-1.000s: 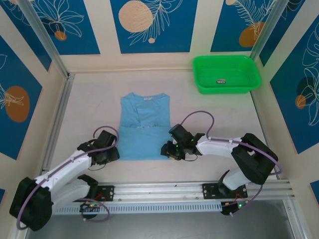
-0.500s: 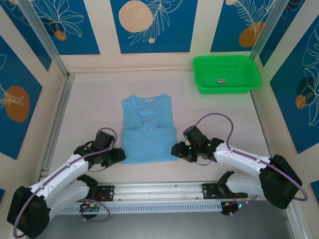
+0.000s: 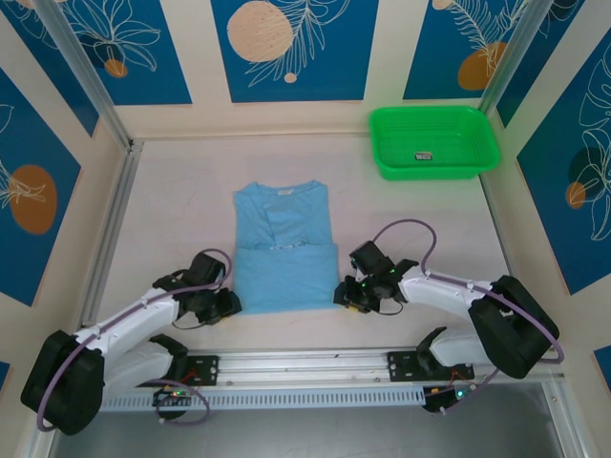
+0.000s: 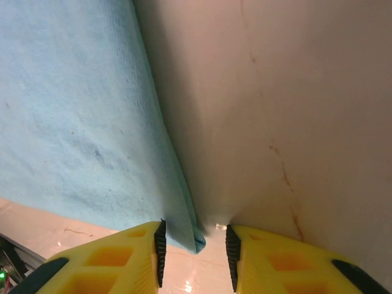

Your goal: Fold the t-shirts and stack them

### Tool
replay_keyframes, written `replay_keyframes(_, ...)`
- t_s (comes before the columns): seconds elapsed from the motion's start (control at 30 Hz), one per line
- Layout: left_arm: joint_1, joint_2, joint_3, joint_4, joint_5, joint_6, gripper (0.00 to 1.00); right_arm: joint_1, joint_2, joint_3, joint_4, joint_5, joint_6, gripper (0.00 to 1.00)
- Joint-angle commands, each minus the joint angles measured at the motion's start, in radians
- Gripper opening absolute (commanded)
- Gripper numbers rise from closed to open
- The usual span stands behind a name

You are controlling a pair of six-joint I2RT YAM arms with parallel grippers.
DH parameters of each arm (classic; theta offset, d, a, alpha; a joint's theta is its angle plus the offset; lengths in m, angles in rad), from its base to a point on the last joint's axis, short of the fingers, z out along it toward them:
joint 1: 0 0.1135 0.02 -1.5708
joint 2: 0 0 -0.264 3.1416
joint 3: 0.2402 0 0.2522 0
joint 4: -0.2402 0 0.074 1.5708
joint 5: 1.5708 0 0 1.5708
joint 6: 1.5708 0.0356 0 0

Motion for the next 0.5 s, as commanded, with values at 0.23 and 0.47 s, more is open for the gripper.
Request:
replay_keyframes(0.23,-0.007,0.074,-0.014,0.145,-0.031,0.032,0.16,0.025,0.126,0.031,0.082,-0.047,-0.049,0.08)
replay_keyframes(0.47,-0.028,0.028,0.02,0.016,-0.101,0.09,0.0,0.046,0.074,0.036,-0.057,0.036,-0.049,0.0)
